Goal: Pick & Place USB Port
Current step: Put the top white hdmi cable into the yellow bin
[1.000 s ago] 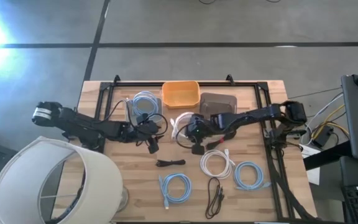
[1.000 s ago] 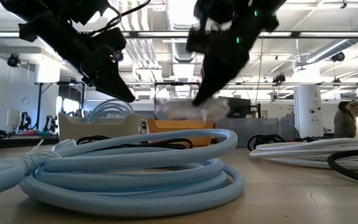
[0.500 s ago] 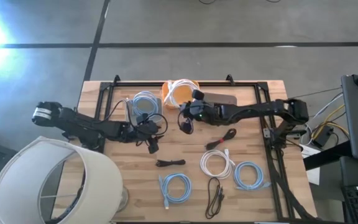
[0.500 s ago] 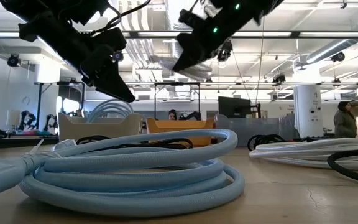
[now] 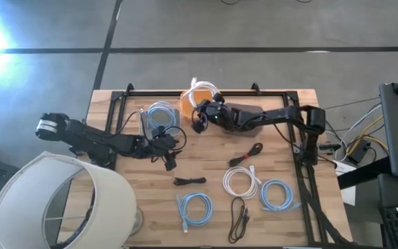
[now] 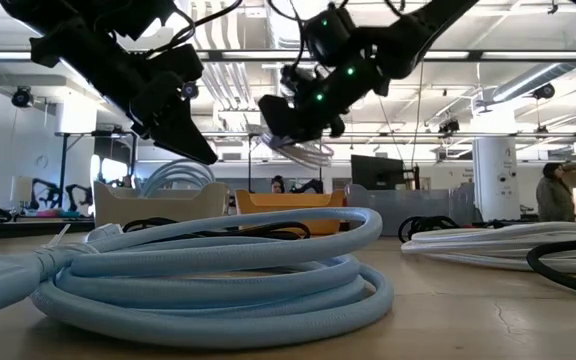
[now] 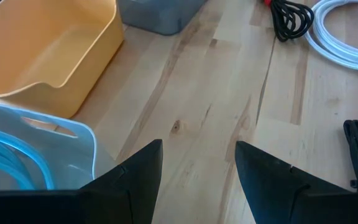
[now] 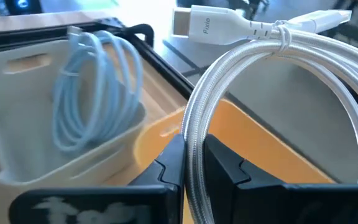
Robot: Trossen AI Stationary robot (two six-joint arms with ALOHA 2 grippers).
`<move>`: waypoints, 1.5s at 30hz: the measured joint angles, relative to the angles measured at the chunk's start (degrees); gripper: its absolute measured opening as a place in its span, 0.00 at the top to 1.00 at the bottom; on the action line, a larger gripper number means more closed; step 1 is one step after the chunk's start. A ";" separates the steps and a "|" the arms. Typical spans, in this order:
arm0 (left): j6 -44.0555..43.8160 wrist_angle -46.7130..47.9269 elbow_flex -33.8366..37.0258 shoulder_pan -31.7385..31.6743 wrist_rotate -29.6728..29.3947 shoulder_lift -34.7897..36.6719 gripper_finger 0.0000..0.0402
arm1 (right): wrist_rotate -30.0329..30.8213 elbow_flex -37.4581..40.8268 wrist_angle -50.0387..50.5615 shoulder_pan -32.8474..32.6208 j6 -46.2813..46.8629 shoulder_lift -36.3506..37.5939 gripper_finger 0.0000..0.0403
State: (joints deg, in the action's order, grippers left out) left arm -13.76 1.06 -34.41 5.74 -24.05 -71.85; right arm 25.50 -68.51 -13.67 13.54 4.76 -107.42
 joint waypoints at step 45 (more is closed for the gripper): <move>-0.39 0.22 0.07 0.02 0.15 0.00 0.49 | -1.33 -5.04 3.75 2.96 3.20 -8.43 0.61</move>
State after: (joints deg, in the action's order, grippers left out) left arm -14.15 1.28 -34.35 5.76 -23.91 -71.85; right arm 24.16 -73.55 -9.92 16.51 7.97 -115.85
